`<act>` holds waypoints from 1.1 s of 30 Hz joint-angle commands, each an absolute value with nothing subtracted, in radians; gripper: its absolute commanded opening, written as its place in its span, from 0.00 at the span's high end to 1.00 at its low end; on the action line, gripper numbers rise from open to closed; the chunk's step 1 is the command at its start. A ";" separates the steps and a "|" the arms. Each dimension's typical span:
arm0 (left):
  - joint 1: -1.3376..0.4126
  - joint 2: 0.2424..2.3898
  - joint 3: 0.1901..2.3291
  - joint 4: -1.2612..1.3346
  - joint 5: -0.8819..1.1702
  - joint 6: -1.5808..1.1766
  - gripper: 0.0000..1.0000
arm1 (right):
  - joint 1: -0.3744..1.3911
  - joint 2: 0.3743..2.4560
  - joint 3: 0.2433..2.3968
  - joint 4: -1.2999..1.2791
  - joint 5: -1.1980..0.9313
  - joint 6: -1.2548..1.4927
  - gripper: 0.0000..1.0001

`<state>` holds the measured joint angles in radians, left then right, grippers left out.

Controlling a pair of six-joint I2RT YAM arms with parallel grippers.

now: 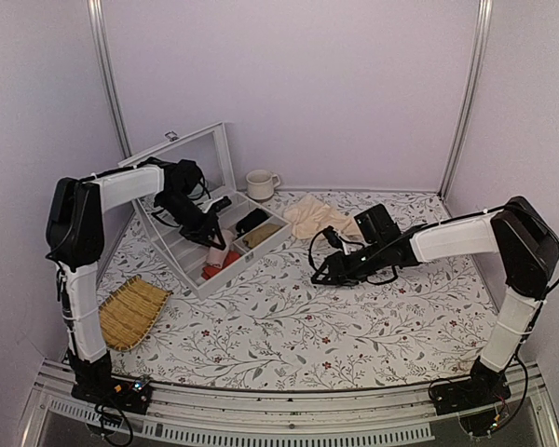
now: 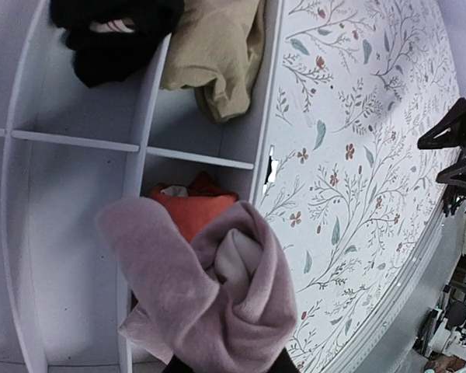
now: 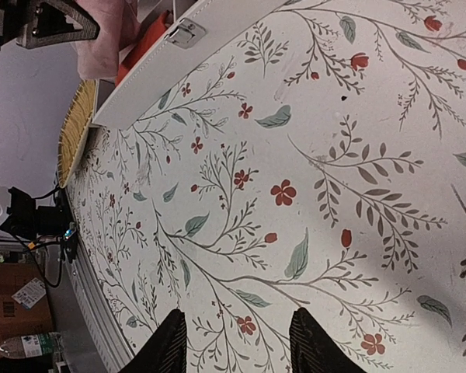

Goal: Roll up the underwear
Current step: Place the underwear in the storage box.

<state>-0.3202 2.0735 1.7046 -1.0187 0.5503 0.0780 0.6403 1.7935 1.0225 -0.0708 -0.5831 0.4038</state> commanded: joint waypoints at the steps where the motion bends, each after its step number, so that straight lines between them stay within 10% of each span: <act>1: -0.306 2.062 1.730 -1.057 0.497 0.075 1.00 | 0.637 1.653 0.984 -0.032 -0.603 0.405 0.56; 33: -0.292 2.205 1.777 -1.079 0.173 0.064 1.00 | 0.637 1.634 0.952 0.002 -0.625 0.412 0.56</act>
